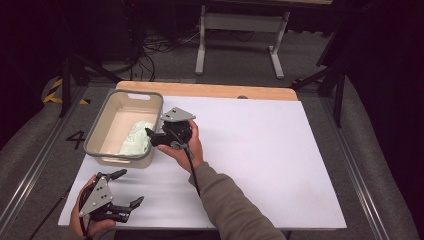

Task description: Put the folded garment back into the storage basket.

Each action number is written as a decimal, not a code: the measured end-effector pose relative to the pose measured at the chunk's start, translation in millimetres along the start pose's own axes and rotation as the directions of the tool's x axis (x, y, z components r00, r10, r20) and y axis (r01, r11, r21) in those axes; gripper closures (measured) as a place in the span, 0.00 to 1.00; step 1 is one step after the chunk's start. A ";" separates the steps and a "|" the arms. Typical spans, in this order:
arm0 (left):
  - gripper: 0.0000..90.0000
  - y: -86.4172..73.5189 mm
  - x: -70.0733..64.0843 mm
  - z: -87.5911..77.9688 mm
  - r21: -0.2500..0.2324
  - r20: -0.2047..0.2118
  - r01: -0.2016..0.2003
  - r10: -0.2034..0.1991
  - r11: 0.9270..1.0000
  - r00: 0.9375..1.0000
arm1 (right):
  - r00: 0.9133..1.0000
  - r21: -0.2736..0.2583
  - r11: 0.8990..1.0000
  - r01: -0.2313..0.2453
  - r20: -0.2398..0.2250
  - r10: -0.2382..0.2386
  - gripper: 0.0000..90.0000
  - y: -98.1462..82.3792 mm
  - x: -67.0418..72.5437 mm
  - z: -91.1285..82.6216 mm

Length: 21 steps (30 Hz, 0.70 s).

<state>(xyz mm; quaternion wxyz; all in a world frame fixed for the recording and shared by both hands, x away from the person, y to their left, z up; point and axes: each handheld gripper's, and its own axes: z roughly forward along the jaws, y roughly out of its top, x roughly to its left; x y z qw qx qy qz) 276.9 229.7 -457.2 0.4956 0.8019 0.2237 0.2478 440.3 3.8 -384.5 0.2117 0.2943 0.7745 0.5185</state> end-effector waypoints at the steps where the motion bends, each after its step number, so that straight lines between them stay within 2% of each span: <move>1: 0.07 0.1 -0.1 0.0 -0.001 0.000 0.000 0.000 1.000 1.000 | 1.000 -0.003 1.000 0.003 0.007 -0.003 0.19 -0.1 -0.4 -0.7; 2: 0.07 0.0 -0.1 0.0 0.000 0.000 0.000 0.000 1.000 1.000 | 1.000 -0.008 1.000 0.007 0.023 -0.006 0.17 -0.2 -1.2 -2.4; 6: 0.07 0.2 -0.4 0.4 0.001 0.000 -0.002 0.002 1.000 1.000 | 1.000 -0.011 1.000 -0.004 0.031 0.004 0.12 -0.3 -4.1 -5.9; 9: 0.07 0.2 -0.5 0.7 0.003 -0.001 -0.003 0.003 1.000 1.000 | 0.999 -0.006 1.000 0.011 0.036 -0.011 0.09 -0.1 -5.4 -9.1; 13: 0.07 0.3 -0.5 0.9 0.007 -0.003 -0.009 0.009 1.000 1.000 | 0.999 -0.005 1.000 0.022 0.046 -0.022 0.08 0.7 -6.9 -13.7; 21: 0.07 -0.1 -1.3 2.0 0.011 0.001 -0.001 0.001 1.000 1.000 | 0.994 0.012 0.997 0.078 0.081 -0.079 0.09 1.8 -10.1 -24.7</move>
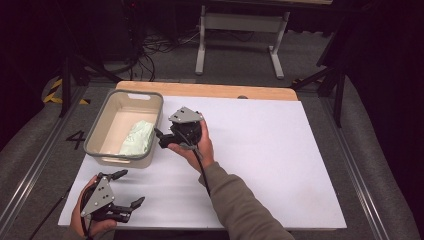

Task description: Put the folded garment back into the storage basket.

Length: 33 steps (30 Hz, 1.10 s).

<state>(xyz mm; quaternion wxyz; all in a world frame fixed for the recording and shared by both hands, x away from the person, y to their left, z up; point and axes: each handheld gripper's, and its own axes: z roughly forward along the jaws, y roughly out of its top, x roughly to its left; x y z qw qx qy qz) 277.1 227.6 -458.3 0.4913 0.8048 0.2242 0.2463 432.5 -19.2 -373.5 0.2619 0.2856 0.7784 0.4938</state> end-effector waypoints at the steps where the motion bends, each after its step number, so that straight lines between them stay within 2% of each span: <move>1: 0.07 0.0 0.0 0.1 0.001 0.000 -0.001 0.001 1.000 1.000 | 1.000 -0.001 1.000 0.005 0.003 -0.005 0.09 -0.2 -0.7 -1.4; 10: 0.07 0.2 -0.2 0.7 0.005 -0.001 -0.004 0.004 1.000 1.000 | 0.999 -0.009 0.999 0.033 0.031 -0.032 0.10 -2.4 -8.5 -13.0; 25: 0.06 0.5 -0.7 2.0 0.013 0.001 -0.012 0.012 1.000 1.000 | 0.997 -0.029 0.999 0.030 0.073 -0.028 0.10 -4.7 -28.7 -38.8; 33: 0.06 0.8 -1.3 2.2 0.021 -0.003 -0.015 0.015 1.000 1.000 | 0.994 -0.030 0.998 0.063 0.087 -0.060 0.10 -5.3 -33.8 -48.1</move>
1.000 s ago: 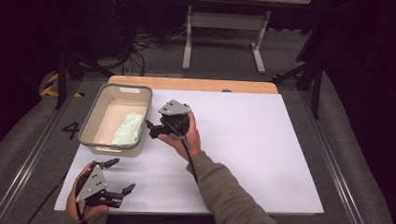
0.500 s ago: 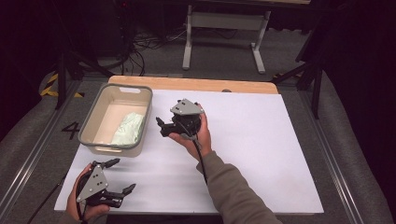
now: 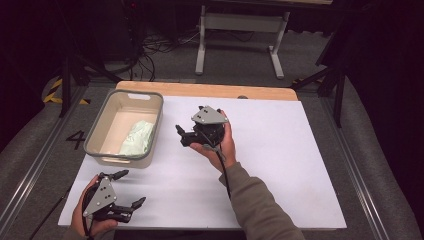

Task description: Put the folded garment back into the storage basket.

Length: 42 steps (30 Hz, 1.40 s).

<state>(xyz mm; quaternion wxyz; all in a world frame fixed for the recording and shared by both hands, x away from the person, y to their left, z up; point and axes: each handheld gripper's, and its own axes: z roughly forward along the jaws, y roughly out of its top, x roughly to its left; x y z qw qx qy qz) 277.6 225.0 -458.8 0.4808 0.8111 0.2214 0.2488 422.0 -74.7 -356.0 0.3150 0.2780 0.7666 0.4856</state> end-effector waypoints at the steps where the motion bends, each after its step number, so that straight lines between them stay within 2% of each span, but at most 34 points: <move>1: 0.06 0.0 -0.1 0.2 -0.003 0.000 -0.001 0.001 1.000 1.000 | 1.000 0.000 1.000 0.002 0.000 -0.002 0.10 -0.3 -0.6 -0.9; 9: 0.06 -0.2 -0.5 0.5 0.002 -0.002 0.003 -0.003 1.000 1.000 | 0.999 0.004 0.999 0.033 0.006 -0.033 0.11 -1.2 -4.4 -8.4; 11: 0.06 -0.2 0.2 0.4 0.008 -0.005 -0.007 0.007 1.000 1.000 | 0.999 0.005 0.999 0.040 0.004 -0.040 0.11 -1.4 -5.0 -10.5; 17: 0.06 -0.4 0.1 0.7 0.007 -0.007 -0.006 0.006 1.000 1.000 | 0.998 0.008 0.998 0.058 0.021 -0.058 0.11 -2.3 -8.5 -17.7; 32: 0.06 -1.3 0.4 0.4 0.015 -0.009 -0.006 0.006 1.000 1.000 | 0.997 0.010 0.998 0.066 0.050 -0.066 0.11 -7.7 -19.8 -36.7; 33: 0.06 -1.4 -0.3 0.9 0.015 -0.004 0.003 -0.003 1.000 1.000 | 0.997 0.010 0.998 0.061 0.052 -0.062 0.11 -8.1 -20.8 -38.0; 42: 0.06 -1.5 -1.0 1.7 0.016 -0.006 -0.002 0.002 1.000 1.000 | 0.996 0.007 0.999 0.049 0.073 -0.050 0.11 -12.3 -32.5 -50.7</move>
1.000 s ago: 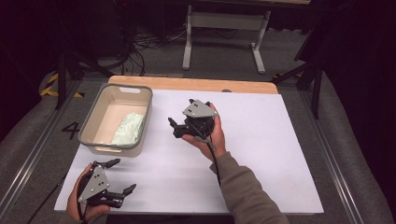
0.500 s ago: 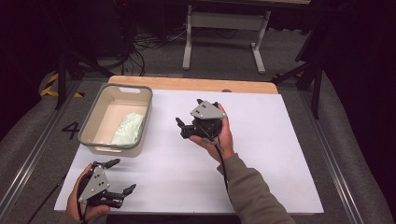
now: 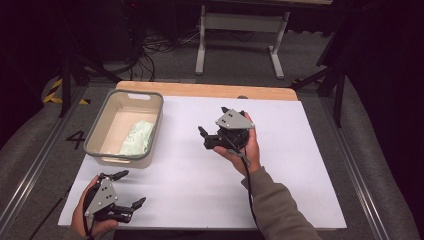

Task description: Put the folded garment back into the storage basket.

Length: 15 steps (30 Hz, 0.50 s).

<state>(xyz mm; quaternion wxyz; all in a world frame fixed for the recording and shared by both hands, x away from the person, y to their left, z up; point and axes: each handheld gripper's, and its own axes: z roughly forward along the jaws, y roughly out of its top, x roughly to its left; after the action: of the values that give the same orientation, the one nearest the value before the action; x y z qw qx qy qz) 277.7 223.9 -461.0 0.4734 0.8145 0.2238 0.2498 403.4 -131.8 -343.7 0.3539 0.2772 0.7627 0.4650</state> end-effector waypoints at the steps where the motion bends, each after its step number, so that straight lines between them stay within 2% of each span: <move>1: 0.06 0.1 0.5 -0.3 0.001 -0.004 -0.006 0.006 1.000 1.000 | 1.000 0.000 1.000 -0.003 0.001 0.003 0.11 -0.5 -1.8 -1.4; 15: 0.06 -0.3 -0.1 0.9 0.004 -0.001 0.007 -0.007 1.000 1.000 | 0.999 0.012 1.000 -0.006 0.042 0.006 0.11 -11.0 -20.0 -21.6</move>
<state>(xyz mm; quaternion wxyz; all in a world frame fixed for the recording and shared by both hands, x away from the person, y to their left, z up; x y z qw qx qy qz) 278.2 223.4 -461.7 0.4726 0.8146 0.2274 0.2479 397.1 -162.6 -341.2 0.3668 0.2913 0.7570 0.4556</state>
